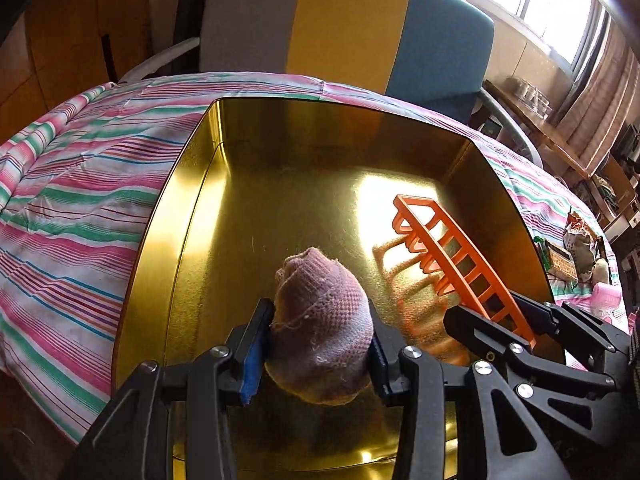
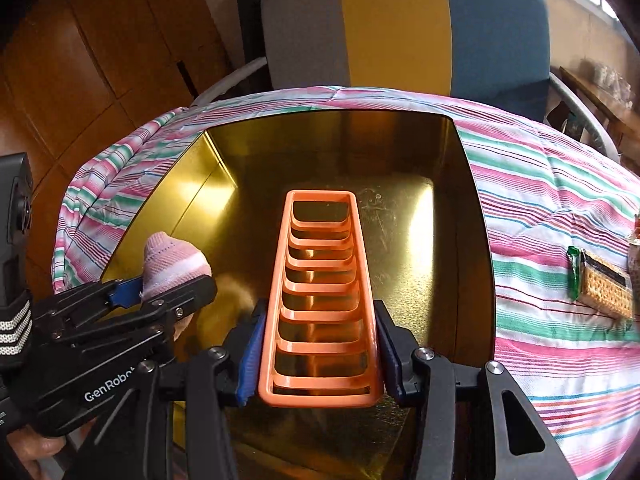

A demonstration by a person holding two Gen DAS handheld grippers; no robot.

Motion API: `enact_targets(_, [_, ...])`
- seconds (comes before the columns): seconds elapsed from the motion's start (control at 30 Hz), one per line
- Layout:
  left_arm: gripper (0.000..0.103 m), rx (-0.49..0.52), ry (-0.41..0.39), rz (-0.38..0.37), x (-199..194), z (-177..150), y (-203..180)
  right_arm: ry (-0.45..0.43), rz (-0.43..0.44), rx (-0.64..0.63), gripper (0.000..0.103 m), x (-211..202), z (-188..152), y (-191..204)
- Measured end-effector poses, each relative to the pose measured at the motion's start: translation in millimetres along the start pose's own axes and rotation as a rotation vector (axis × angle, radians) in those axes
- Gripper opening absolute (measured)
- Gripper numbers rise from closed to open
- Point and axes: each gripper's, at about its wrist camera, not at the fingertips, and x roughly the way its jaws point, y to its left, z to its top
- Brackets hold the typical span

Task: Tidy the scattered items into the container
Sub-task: 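Carry the sock and orange rack into the gold tray and open both grippers, then move the left gripper to the cracker packet and grasp it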

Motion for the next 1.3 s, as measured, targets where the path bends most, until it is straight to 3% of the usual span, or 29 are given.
enact_targets(0.37, [0.052,-0.054,0.000,-0.009,-4.8,-0.7,10.8,-0.024,0.034,0.004,0.059,-11.6,-5.6,3.7])
enact_targets(0.57, [0.052,-0.067,-0.083,0.010,-28.0,0.4,4.8,-0.117,0.074,0.102,0.060,-50.7,-6.6,-26.5])
enact_targets(0.63, [0.052,-0.058,-0.125,-0.004,-40.9,-0.2,-2.4,-0.150,0.062,0.149,0.065,-64.4,-8.9,-47.3])
enact_targets(0.8, [0.052,0.012,-0.152,-0.137,-61.2,-5.8,-37.8,-0.181,-0.038,0.249,0.069,-83.1,-20.7,-115.1])
enact_targets(0.93, [0.052,0.117,-0.131,-0.258,-67.7,-16.1,-81.5,-0.128,-0.130,0.271,0.070,-74.0,-14.9,-171.6])
enact_targets(1.17, [0.053,0.313,-0.052,-0.432,-73.1,-40.9,-152.7,-0.031,-0.146,0.160,0.073,-45.5,32.3,-215.8])
enact_targets(1.3, [0.053,0.346,0.001,-0.465,-68.2,-50.6,-172.7,0.047,-0.136,0.120,0.075,-21.0,51.6,-233.3])
